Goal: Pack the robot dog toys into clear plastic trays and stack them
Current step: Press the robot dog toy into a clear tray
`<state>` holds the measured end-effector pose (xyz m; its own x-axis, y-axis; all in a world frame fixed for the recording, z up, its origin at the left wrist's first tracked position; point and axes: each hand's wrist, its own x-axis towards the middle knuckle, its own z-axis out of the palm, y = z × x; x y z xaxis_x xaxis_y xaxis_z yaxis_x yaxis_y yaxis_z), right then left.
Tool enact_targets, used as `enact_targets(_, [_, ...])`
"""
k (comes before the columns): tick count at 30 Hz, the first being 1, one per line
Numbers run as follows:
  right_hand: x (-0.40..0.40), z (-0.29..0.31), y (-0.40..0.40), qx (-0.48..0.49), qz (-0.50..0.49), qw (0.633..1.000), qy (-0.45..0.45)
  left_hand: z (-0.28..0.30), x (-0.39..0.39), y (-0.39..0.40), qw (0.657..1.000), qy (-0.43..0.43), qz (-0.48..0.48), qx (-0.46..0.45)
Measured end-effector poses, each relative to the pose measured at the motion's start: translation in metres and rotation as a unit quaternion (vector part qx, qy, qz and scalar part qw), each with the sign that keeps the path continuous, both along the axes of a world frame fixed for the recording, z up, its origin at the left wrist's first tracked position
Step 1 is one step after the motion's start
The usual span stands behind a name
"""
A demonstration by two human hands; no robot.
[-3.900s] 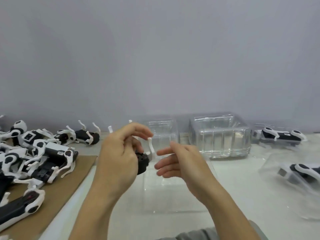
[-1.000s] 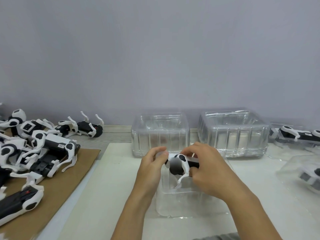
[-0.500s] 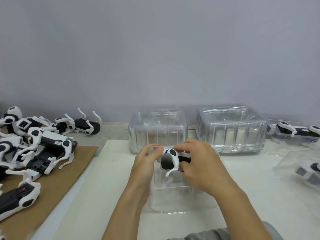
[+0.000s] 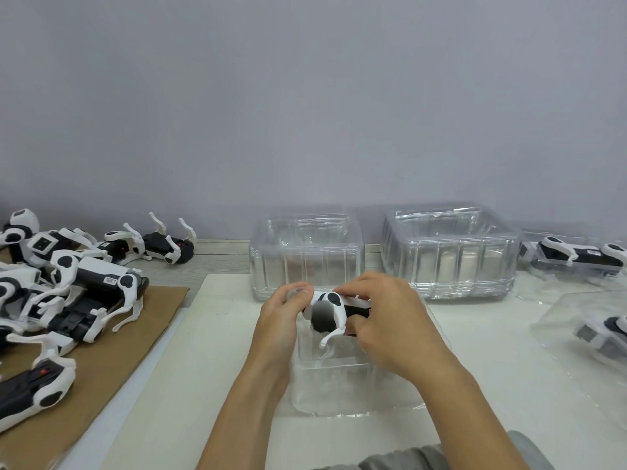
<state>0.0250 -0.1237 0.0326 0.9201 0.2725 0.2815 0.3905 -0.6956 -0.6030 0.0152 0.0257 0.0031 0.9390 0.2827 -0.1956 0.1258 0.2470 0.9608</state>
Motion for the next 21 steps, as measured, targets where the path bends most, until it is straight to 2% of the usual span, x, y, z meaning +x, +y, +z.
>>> enact_targets(5, [-0.0005, 0.0002, 0.0013, -0.043, 0.0, 0.999, -0.006, -0.0021, 0.0002, 0.0011, 1.0, -0.002, 0.002, 0.012])
enact_targets(21, [-0.0001, -0.0012, 0.0019, -0.052, 0.0, 0.999, -0.015, -0.0015, 0.0006, 0.0013, 1.0, 0.001, -0.004, 0.002])
